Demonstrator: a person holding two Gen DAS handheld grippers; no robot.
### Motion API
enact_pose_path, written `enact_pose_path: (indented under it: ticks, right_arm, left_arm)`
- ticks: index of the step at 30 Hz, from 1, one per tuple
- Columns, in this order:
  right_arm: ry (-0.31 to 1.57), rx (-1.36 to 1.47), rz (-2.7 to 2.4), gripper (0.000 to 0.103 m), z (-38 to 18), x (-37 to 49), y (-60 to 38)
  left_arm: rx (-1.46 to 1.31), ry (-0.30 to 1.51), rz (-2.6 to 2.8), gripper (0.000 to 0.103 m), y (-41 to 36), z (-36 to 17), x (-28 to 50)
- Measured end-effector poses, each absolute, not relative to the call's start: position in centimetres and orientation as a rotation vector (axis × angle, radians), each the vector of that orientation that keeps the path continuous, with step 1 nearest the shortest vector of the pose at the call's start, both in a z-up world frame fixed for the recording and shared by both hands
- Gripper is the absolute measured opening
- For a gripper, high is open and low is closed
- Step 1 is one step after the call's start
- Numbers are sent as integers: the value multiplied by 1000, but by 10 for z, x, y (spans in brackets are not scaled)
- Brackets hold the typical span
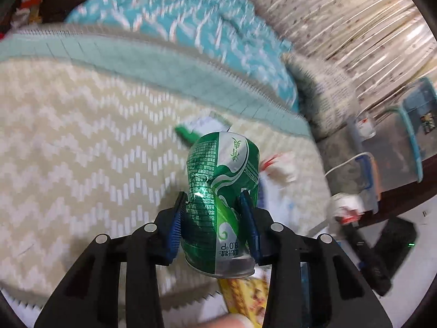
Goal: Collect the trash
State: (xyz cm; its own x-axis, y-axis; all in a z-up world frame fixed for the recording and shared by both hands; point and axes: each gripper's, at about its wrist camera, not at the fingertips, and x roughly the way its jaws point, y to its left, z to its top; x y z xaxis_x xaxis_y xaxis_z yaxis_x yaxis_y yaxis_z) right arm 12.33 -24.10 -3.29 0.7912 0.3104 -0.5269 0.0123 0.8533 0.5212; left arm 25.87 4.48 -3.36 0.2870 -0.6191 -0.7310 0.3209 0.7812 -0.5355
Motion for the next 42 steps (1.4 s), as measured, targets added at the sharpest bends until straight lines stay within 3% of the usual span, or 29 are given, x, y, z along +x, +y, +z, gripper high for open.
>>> enact_pose_path:
  ticks: [8,16,17,18,19,24,25,26,27,29,32,36,42]
  right_arm:
    - [633,592,72,35,-54,52,-286]
    - [710,510,-54,35,-90,-30,-300]
    - [716,489,-68,35,-92,-40,-298]
    - [718,477,-75,35,-94,-46,-296]
    - [721,462,-83,35,-96,-54,-294]
    - [747,418,-108,38,-110,-76,-288]
    - [744,425,-105,38,-111,-78,-288]
    - [737,433,-107,42,-111,-80,-288]
    - [733,445,-103,45,-110,-81,-290]
    - [728,452,-98,51,-108,-81,-290]
    - [704,449,-90,58,-102,-84,-288]
    - [667,434,-99,59,-93,-86,-285]
    - [638,452,-113,59,-87,-89,-291]
  left_arm:
    - [-210,961,-753,37,17,27,169]
    - [-29,1053,-896,31,-83,-22,72]
    - [-15,1073,-901,26,-90,-31,65]
    - [-4,1091,-901,8,-96,-39,60]
    - [13,1112,-900,1,-104,-46,56]
    - [99,1116,-849,1,-118,-65,44]
    - [97,1121,-847,2,-117,-66,47]
    - [98,1125,-842,12,-113,-66,48]
    - [98,1122,-835,40,-110,-66,48]
    - [84,1069,-809,65,-101,-56,48]
    - [68,1022,-783,68,-83,-39,48]
    - [26,1012,-758,71,-48,-28,45]
    - [-108,1183,-791,71,-9,-63,29]
